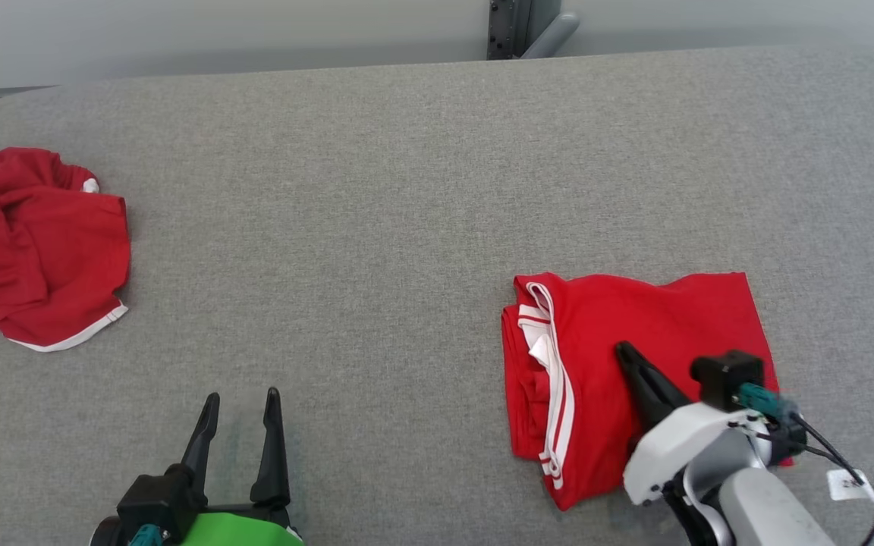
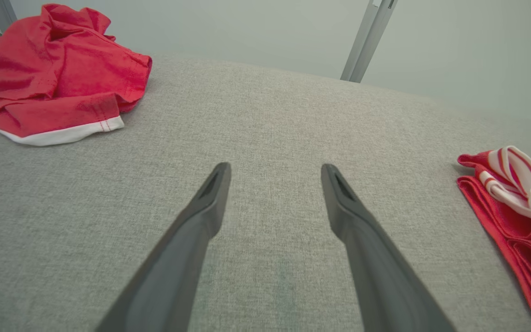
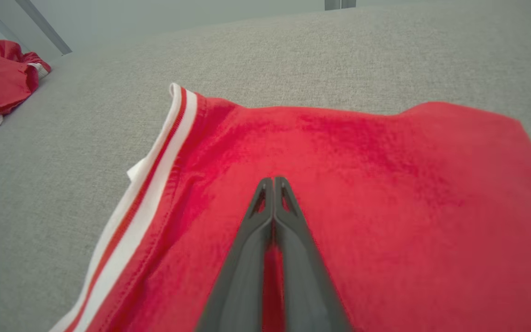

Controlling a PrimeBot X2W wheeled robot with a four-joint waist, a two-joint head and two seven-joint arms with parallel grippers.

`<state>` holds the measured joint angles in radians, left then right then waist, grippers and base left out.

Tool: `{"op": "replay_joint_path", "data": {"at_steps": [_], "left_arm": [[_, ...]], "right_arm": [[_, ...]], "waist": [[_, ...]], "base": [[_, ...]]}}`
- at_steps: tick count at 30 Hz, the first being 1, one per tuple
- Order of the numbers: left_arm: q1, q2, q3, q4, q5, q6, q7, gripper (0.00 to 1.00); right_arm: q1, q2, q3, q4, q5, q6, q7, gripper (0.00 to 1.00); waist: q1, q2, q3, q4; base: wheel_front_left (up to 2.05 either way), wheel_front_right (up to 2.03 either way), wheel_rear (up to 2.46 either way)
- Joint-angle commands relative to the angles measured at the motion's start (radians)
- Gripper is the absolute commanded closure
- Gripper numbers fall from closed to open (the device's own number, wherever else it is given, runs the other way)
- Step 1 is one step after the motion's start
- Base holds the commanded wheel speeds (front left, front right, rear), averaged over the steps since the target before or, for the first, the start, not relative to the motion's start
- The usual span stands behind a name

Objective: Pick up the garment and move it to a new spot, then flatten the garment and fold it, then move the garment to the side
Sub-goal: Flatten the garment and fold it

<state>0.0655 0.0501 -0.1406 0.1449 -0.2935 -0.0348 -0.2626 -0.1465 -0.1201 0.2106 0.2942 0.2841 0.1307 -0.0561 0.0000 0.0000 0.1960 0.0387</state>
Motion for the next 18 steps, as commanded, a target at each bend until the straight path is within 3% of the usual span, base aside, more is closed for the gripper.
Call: {"op": "replay_joint_path", "data": {"at_steps": [1, 11, 18], "left_arm": [[-0.015, 0.001, 0.000, 0.004, 0.012, -0.003, -0.003, 0.00], [0.001, 0.001, -0.007, 0.008, -0.001, 0.008, -0.003, 0.00], [0.021, 0.001, 0.005, 0.001, -0.015, 0.018, -0.003, 0.00]], "right_arm": [[-0.031, 0.011, 0.018, 0.040, -0.006, 0.000, -0.005, 1.00], [-0.181, 0.062, 0.177, 0.249, 0.002, 0.000, -0.020, 1.00], [-0.203, 0.066, 0.255, 0.255, 0.038, 0.000, -0.094, 1.00]], "waist": [[0.0000, 0.0000, 0.001, 0.011], [0.0000, 0.0000, -0.013, 0.057], [0.0000, 0.0000, -0.052, 0.049]], "base": [[0.00, 0.00, 0.00], [0.00, 0.00, 0.00], [0.00, 0.00, 0.00]]}}
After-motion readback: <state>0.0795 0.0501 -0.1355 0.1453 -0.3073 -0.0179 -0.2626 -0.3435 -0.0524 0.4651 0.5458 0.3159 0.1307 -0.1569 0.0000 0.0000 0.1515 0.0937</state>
